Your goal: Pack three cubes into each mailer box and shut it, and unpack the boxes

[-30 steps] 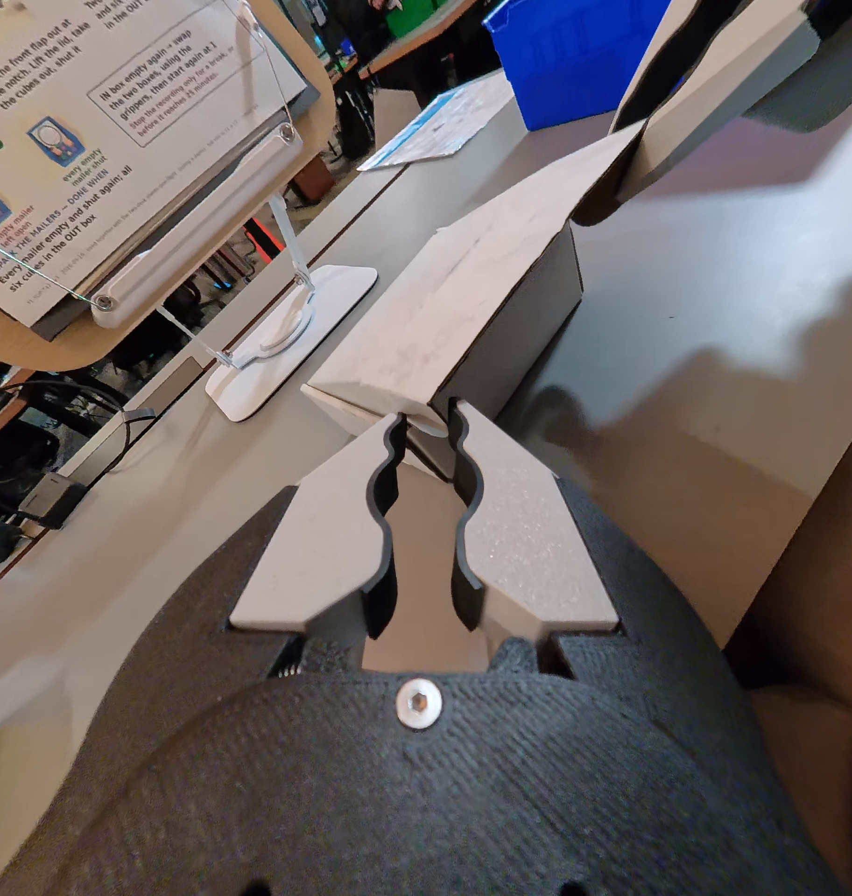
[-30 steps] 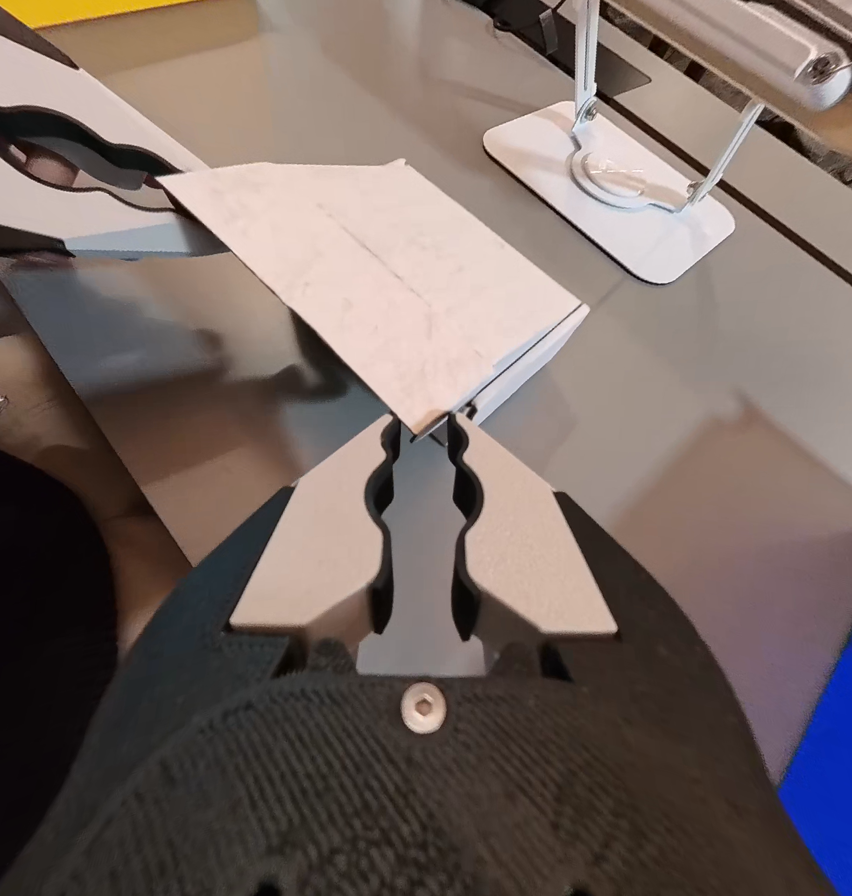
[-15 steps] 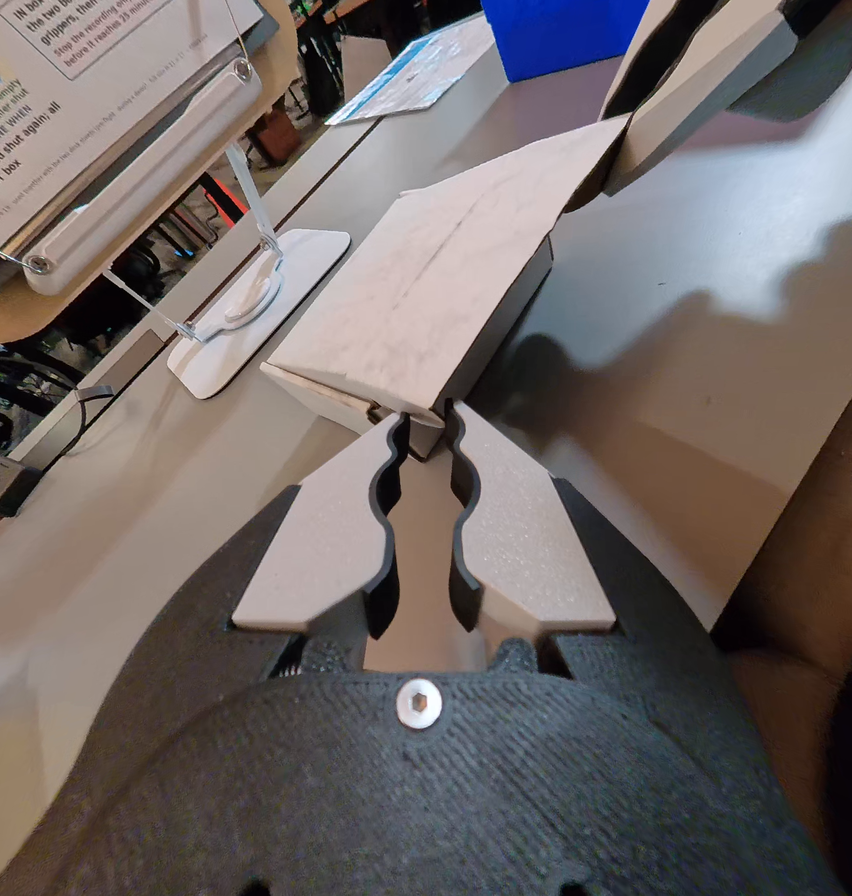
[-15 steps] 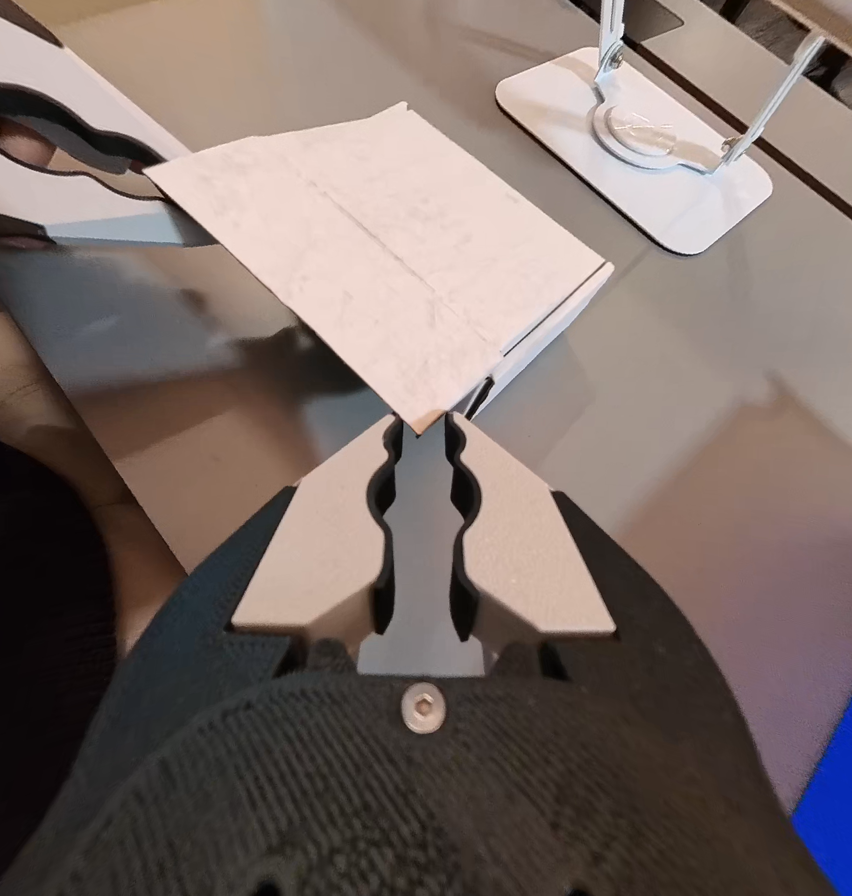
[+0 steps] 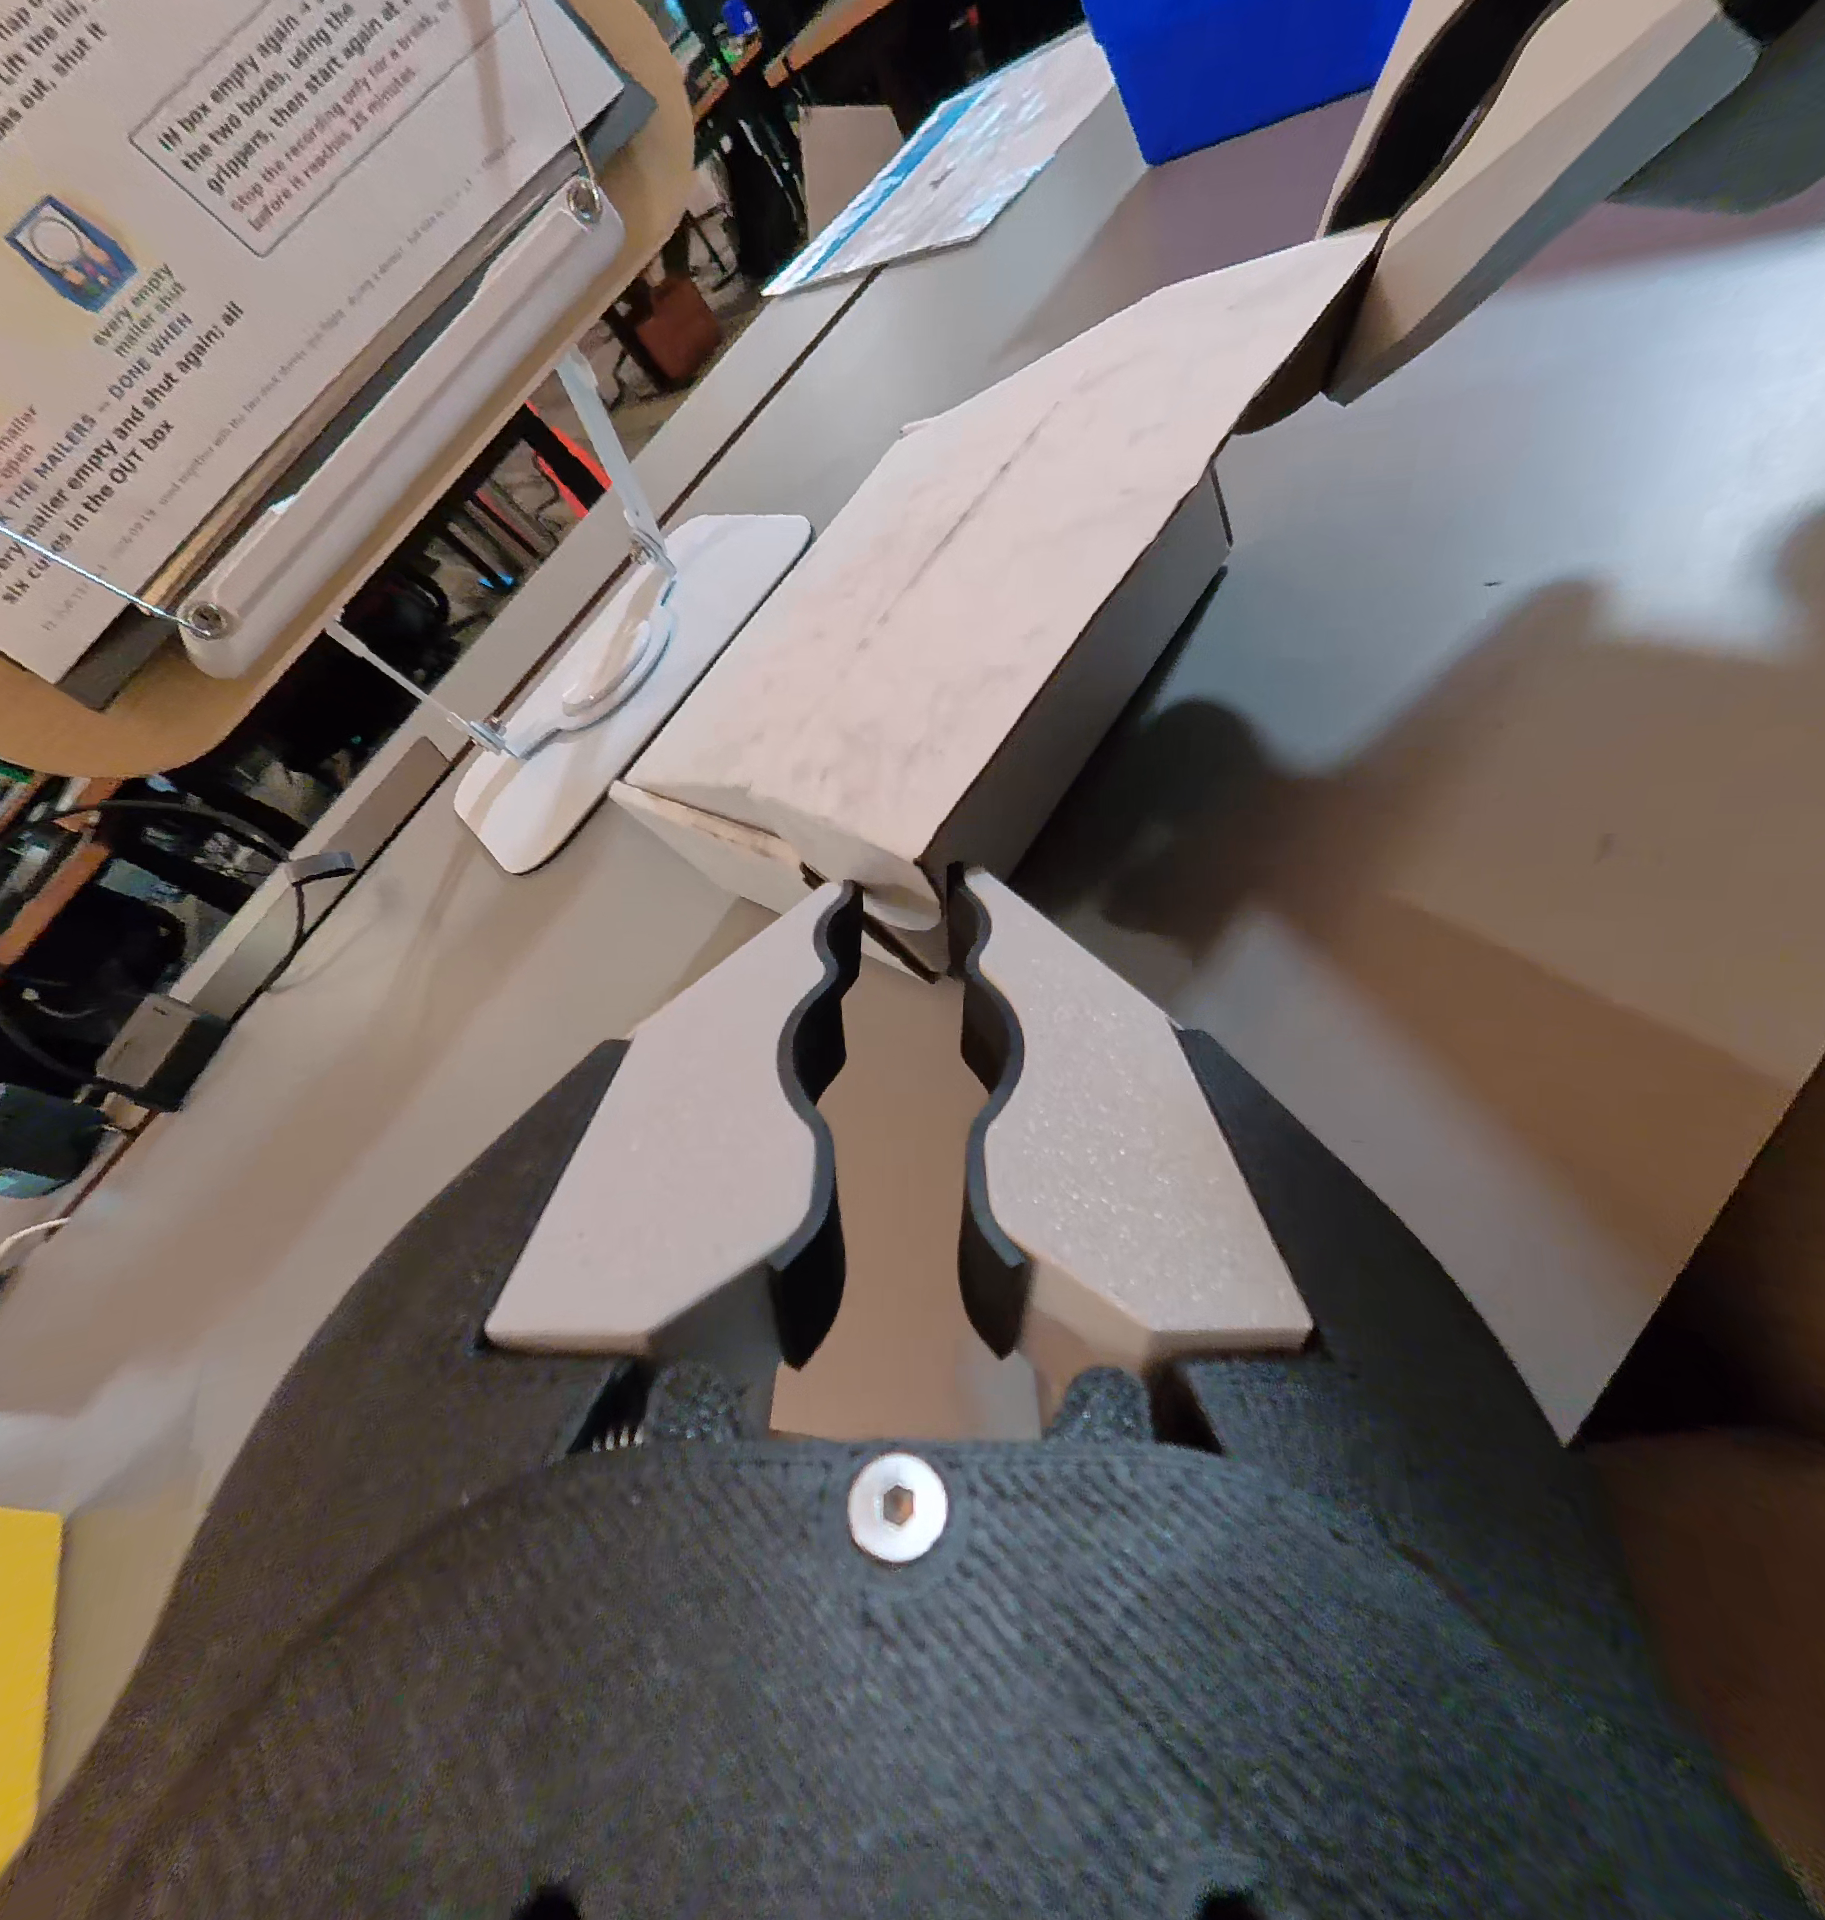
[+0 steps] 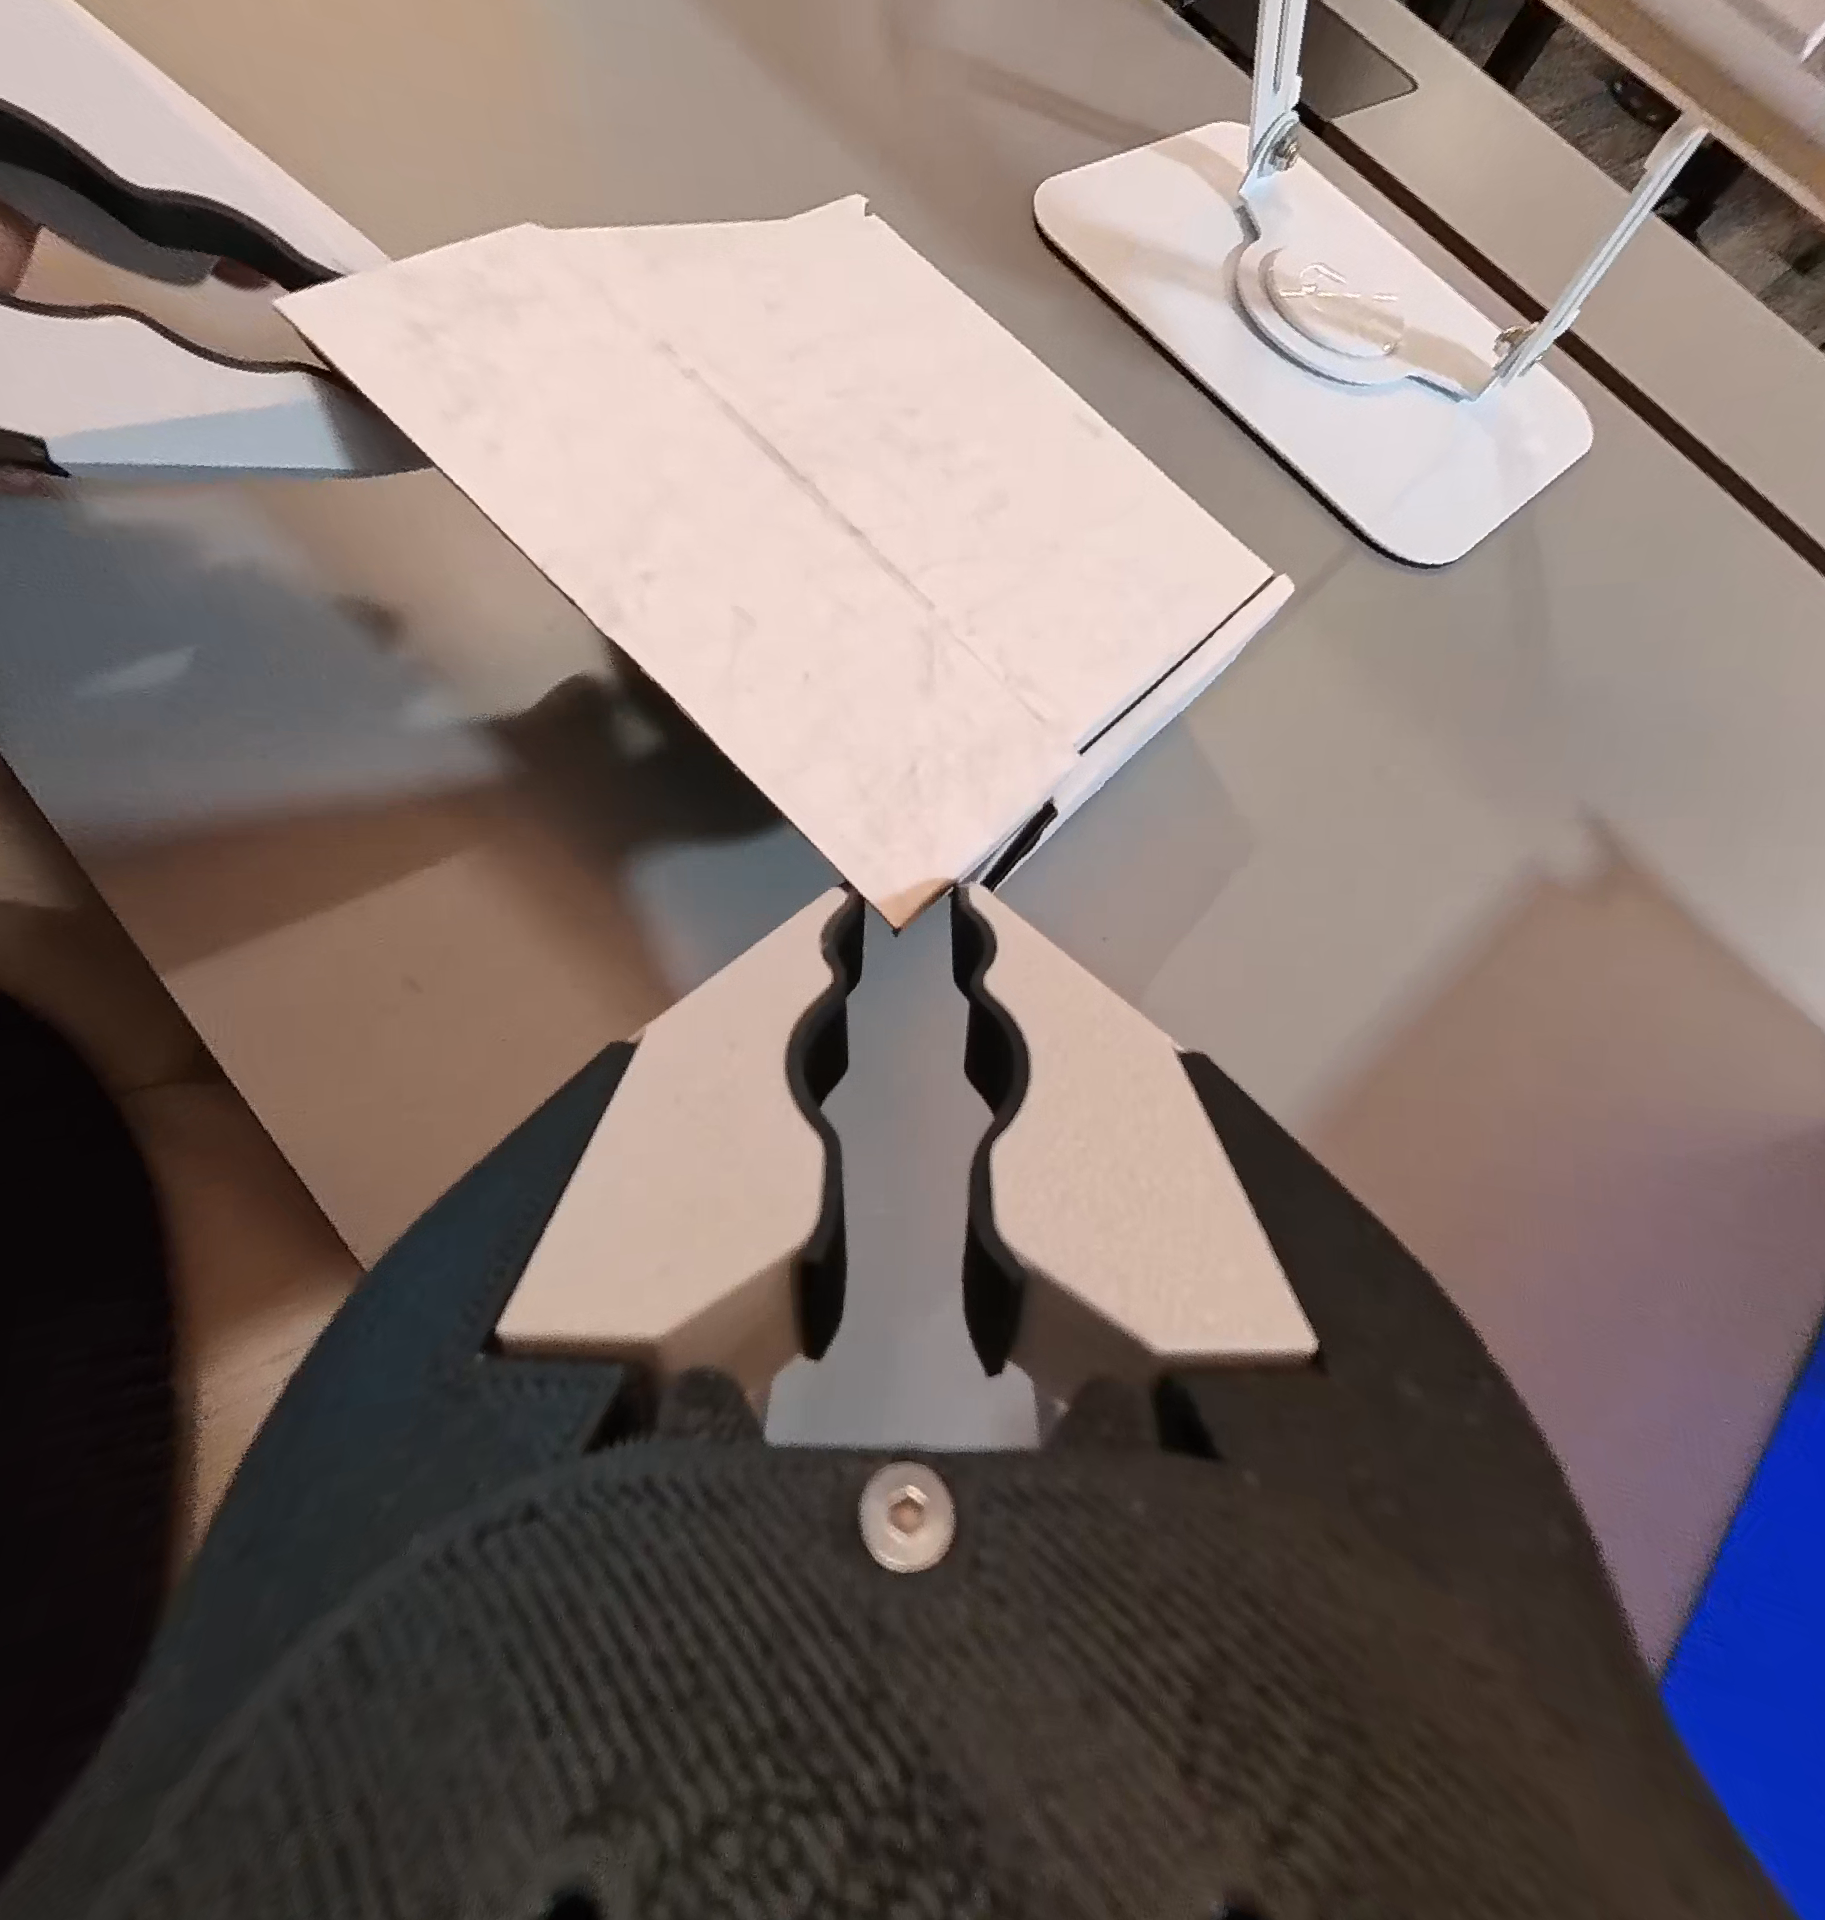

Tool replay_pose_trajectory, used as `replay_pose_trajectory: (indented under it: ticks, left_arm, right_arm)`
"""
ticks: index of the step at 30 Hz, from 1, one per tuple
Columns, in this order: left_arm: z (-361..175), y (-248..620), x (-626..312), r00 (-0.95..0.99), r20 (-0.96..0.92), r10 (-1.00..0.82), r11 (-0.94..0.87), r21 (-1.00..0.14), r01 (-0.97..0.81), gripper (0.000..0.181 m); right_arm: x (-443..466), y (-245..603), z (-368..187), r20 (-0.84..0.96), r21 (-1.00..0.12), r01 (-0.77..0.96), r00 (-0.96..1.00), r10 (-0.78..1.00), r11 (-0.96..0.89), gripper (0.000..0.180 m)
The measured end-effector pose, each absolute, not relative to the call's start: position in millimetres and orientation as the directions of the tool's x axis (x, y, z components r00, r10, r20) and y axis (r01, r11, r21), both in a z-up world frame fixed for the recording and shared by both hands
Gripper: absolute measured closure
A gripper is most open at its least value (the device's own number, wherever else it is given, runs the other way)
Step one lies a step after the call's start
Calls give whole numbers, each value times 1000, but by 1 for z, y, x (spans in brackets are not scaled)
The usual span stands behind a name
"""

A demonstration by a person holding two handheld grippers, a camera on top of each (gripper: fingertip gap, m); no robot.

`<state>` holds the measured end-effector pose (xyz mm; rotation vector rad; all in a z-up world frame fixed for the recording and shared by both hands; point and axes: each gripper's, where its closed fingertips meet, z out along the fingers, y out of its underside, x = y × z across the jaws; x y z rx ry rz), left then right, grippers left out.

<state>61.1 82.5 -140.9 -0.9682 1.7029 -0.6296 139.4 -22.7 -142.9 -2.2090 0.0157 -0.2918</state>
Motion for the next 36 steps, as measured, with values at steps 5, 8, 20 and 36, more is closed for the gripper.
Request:
replay_pose_trajectory:
  ticks: [5, 8, 20, 36]
  left_arm:
    - [-144, 83, 62, -154, -533, -832, 553, -774, -309, 169]
    - [-146, 85, 63, -150, -533, -832, 552, -772, -316, 170]
    - [-153, 91, 67, -155, -558, -815, 573, -738, -356, 172]
    - [-148, 90, 64, -151, -569, -809, 585, -747, -316, 132]
  right_arm:
    - [140, -22, -145, 215, -780, 102, 970, -112, -617, 165]
    - [139, -22, -146, 216, -777, 105, 971, -106, -621, 165]
    - [140, -20, -150, 231, -765, 116, 968, -101, -634, 166]
    - [139, -17, -154, 252, -761, 129, 962, -105, -636, 161]
